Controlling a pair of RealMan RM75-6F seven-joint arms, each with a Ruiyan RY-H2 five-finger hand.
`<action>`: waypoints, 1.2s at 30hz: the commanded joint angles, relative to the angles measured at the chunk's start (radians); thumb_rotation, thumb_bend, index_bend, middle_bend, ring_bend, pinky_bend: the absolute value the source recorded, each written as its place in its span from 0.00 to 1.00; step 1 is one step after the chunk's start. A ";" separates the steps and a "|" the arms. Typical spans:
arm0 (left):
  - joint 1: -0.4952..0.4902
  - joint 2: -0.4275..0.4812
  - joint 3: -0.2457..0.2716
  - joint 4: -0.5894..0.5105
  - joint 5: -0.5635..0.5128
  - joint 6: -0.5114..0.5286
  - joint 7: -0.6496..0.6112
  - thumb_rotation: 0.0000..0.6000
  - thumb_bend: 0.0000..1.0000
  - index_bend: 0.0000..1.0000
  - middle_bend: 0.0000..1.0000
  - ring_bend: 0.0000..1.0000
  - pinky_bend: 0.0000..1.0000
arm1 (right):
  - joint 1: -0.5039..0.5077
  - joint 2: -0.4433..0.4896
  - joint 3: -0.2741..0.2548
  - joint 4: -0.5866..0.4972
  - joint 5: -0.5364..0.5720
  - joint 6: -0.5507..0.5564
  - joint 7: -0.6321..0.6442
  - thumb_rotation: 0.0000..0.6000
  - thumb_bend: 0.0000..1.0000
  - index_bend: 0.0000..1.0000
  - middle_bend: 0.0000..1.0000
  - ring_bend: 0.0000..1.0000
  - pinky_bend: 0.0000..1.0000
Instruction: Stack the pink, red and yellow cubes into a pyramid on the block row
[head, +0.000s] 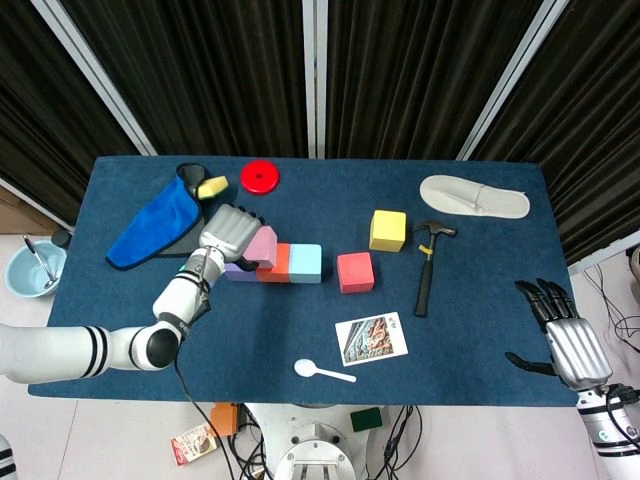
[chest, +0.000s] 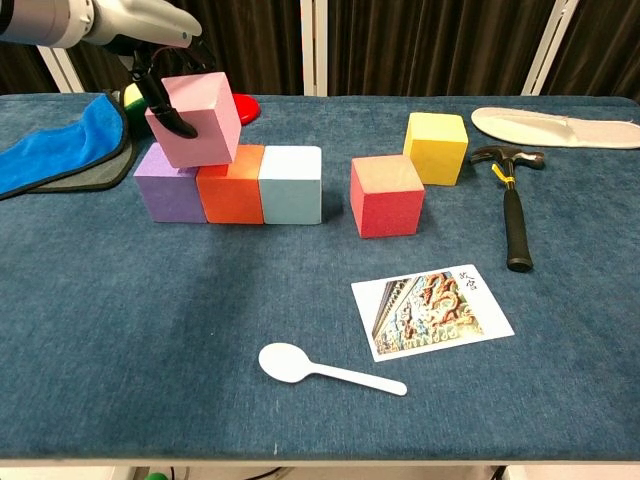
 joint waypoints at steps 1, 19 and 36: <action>-0.011 -0.003 0.006 0.005 -0.016 -0.006 -0.003 0.72 0.17 0.31 0.31 0.27 0.30 | 0.001 -0.001 0.000 -0.003 0.000 -0.003 -0.004 1.00 0.06 0.00 0.07 0.00 0.04; -0.049 -0.002 0.051 0.002 -0.053 0.006 0.010 0.71 0.17 0.30 0.29 0.27 0.30 | 0.005 -0.001 0.002 -0.010 0.004 -0.014 -0.010 1.00 0.06 0.00 0.07 0.00 0.04; -0.080 0.006 0.077 -0.023 -0.067 0.024 0.039 0.73 0.17 0.30 0.28 0.27 0.30 | 0.001 -0.002 0.000 -0.004 0.005 -0.012 -0.001 1.00 0.06 0.00 0.07 0.00 0.04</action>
